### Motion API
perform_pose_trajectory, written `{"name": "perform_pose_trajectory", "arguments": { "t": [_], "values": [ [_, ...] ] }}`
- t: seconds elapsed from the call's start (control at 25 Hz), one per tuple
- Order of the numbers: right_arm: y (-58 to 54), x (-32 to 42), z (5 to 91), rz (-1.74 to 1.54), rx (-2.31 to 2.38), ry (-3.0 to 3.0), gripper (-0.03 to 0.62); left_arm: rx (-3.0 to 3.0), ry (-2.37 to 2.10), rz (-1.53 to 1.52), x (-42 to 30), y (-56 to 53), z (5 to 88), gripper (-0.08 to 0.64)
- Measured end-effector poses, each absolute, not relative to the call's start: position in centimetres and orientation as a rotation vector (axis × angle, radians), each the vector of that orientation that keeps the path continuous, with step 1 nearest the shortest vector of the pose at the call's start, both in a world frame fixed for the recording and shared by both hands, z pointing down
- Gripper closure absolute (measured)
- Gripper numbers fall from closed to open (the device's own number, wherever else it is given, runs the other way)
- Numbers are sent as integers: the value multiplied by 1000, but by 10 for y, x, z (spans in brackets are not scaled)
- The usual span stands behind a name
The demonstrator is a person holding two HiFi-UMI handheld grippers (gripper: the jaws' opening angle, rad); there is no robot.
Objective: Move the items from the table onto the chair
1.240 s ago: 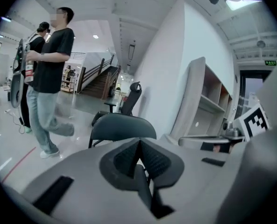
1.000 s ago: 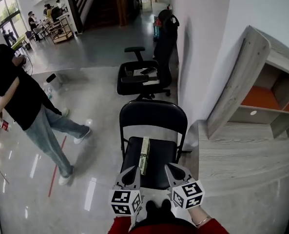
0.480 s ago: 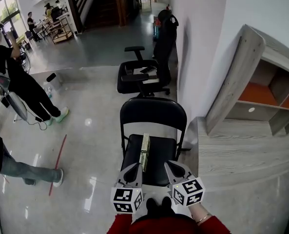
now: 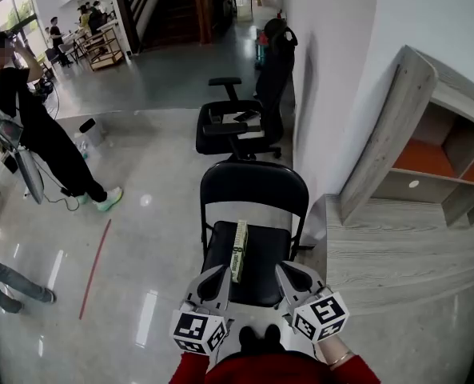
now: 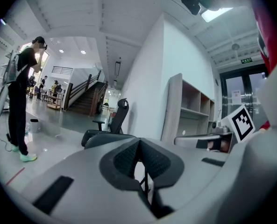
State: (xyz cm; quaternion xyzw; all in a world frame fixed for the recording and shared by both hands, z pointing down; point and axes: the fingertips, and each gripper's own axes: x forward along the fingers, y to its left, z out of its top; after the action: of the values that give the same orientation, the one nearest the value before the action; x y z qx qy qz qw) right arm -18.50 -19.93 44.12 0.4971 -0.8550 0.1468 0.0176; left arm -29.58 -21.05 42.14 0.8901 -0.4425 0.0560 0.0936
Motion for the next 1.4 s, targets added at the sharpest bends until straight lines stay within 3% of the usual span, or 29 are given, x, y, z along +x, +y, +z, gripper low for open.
{"name": "perform_pose_trajectory", "arguments": {
  "t": [1.4],
  "values": [
    [-172, -168, 413, 349, 1538, -2705, 586, 2660, -1376, 137, -308, -184, 399, 552]
  ]
}}
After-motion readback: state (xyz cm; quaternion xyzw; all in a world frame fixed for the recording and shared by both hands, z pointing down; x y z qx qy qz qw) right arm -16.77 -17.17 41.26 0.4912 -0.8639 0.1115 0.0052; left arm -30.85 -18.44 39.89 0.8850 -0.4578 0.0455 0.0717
